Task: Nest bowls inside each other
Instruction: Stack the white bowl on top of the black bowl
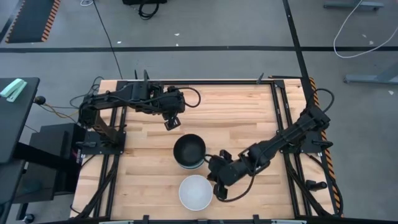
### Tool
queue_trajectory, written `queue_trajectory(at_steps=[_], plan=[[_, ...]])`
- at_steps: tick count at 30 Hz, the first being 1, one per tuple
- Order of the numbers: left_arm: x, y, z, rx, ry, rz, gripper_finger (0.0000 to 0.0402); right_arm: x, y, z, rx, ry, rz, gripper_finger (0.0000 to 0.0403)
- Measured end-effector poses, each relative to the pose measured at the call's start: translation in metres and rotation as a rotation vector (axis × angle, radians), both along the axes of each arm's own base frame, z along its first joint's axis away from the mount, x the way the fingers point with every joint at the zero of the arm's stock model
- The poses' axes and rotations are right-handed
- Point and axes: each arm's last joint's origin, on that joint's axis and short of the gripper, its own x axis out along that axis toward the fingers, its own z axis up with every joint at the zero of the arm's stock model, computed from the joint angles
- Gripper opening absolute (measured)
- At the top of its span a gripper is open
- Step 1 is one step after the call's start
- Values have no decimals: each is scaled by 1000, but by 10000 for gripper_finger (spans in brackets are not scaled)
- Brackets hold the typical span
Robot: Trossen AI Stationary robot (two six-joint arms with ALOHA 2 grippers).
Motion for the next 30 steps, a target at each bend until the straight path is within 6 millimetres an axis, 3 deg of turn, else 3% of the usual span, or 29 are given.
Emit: queue_trajectory(at_steps=[9, 19, 30], plan=[[0, -13, 0, 0, 1, -43, 140, 9, 16, -40, 64, 155, -60, 79], [-1, -15, 0, 0, 9, -50, 145, 16, 22, -78, 55, 309, -78, 82], [-1, -15, 0, 0, 9, -50, 135, 16, 21, -83, 42, 336, -91, 84]])
